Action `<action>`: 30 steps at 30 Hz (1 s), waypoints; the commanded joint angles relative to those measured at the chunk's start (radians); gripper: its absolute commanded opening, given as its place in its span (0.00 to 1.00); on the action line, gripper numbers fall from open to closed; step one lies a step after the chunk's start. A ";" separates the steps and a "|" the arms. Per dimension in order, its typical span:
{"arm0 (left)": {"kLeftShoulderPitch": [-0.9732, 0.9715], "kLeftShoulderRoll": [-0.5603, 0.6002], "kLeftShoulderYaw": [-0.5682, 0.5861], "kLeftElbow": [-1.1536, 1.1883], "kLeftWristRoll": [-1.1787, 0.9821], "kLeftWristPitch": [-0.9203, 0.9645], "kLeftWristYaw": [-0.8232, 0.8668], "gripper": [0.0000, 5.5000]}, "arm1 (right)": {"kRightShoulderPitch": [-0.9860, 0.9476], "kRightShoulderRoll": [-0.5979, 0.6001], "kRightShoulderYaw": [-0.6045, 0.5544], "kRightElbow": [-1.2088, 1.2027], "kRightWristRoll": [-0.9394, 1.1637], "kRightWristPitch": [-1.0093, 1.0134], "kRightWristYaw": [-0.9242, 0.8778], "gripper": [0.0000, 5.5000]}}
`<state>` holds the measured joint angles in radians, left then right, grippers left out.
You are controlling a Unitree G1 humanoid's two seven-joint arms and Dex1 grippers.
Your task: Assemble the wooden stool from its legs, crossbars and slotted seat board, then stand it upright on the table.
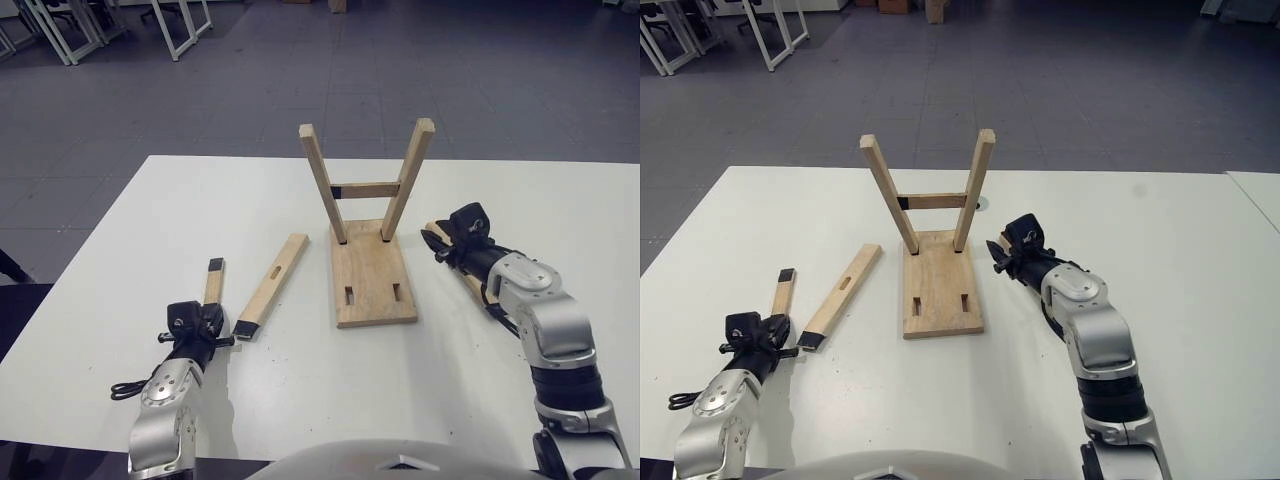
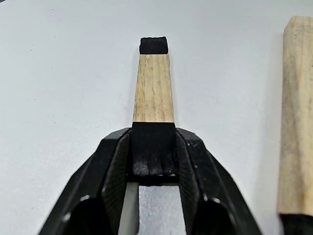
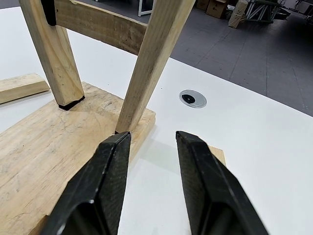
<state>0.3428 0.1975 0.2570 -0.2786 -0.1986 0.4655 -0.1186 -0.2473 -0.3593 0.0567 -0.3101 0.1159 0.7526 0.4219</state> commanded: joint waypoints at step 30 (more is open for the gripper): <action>-0.275 0.220 -0.366 -0.405 0.213 -0.259 -0.299 0.24 | -0.551 0.529 -0.721 0.209 1.059 0.796 -0.279 0.76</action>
<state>0.0813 0.4086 -0.1057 -0.6923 0.0240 0.1944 -0.4022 -0.7363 0.1231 -0.6645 -0.1258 1.1186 1.5679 0.1573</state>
